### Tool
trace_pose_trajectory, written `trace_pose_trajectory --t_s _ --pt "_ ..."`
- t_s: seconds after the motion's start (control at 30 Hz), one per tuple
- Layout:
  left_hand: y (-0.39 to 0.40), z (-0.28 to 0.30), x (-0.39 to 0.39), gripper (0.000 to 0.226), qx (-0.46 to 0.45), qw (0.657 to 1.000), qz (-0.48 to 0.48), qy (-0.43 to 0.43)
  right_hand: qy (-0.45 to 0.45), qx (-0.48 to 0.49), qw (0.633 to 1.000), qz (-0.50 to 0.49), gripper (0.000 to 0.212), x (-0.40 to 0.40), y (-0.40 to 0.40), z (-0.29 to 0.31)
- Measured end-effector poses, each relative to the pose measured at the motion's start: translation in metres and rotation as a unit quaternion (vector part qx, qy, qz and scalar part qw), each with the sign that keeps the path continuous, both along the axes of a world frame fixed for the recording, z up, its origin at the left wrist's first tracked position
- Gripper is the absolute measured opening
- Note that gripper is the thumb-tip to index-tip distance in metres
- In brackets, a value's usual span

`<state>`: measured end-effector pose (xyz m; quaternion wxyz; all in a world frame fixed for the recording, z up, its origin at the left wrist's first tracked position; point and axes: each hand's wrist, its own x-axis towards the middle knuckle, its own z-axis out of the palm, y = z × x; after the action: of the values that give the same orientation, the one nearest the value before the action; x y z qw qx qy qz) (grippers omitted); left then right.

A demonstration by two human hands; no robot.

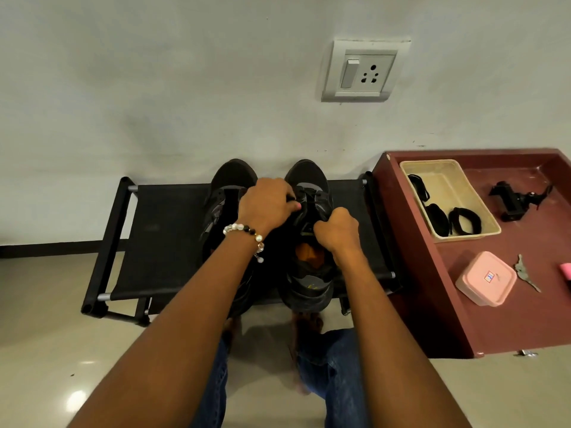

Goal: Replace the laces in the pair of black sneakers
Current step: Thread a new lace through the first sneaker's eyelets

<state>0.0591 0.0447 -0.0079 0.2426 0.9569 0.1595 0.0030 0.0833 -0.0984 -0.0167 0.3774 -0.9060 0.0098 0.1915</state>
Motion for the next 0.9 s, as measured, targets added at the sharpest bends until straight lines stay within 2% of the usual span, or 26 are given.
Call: trace_pose_trajectory --t_s 0.1,0.17,0.23,0.3,0.43,0.47,0.5,0.53,0.57,0.63,0.67,0.7,0.77,0.83,0.9 --pt "-0.003 -0.002 0.005 0.027 0.019 0.999 0.027 -0.001 -0.007 0.003 1.0 -0.005 0.02 -0.001 0.001 -0.001" --pt "-0.001 0.0 0.007 0.032 -0.074 0.994 0.076 -0.024 -0.007 0.001 1.0 -0.008 0.021 -0.001 0.002 -0.002" --pt "0.001 0.005 0.007 0.026 -0.28 0.948 0.148 -0.041 -0.008 -0.003 1.0 -0.011 0.022 -0.002 0.003 -0.002" --pt "-0.002 0.009 0.005 0.021 -0.414 0.889 0.191 -0.033 -0.009 -0.007 1.0 -0.016 0.022 -0.001 0.004 -0.002" --pt "-0.011 0.014 0.004 0.024 -0.568 0.785 0.243 -0.049 -0.005 -0.024 0.999 -0.023 0.024 -0.002 0.006 -0.002" --pt "-0.012 0.013 0.003 0.024 -0.587 0.768 0.252 -0.056 -0.006 -0.025 0.999 -0.024 0.025 -0.002 0.006 -0.002" --pt "-0.012 0.012 0.003 0.023 -0.588 0.764 0.259 -0.059 -0.005 -0.024 0.999 -0.025 0.025 -0.003 0.006 -0.002" --pt "-0.01 0.01 0.004 0.022 -0.558 0.786 0.259 -0.061 -0.006 -0.022 0.999 -0.025 0.025 -0.003 0.006 -0.002" --pt "-0.008 0.008 0.004 0.023 -0.489 0.834 0.249 -0.063 -0.005 -0.02 0.999 -0.025 0.025 -0.002 0.006 -0.002" --pt "-0.001 0.003 0.002 0.03 -0.246 0.95 0.186 -0.053 -0.003 -0.019 1.0 -0.021 0.026 -0.001 0.005 -0.001" --pt "-0.001 0.003 0.0 0.033 -0.121 0.981 0.145 -0.039 -0.002 -0.021 1.0 -0.019 0.026 -0.001 0.005 -0.001" --pt "-0.002 0.002 -0.001 0.035 -0.024 0.993 0.113 -0.025 -0.002 -0.021 1.0 -0.017 0.026 -0.001 0.006 -0.001" --pt "-0.006 0.003 -0.001 0.03 0.082 0.992 0.096 -0.013 0.0 -0.022 1.0 -0.016 0.026 0.0 0.006 -0.002" --pt "-0.005 0.003 0.003 0.025 0.099 0.99 0.093 -0.029 0.001 -0.022 1.0 -0.016 0.026 0.0 0.006 -0.003" --pt "-0.001 0.001 0.01 0.03 0.042 0.994 0.066 -0.07 0.004 -0.023 1.0 -0.014 0.027 0.001 0.006 -0.004"
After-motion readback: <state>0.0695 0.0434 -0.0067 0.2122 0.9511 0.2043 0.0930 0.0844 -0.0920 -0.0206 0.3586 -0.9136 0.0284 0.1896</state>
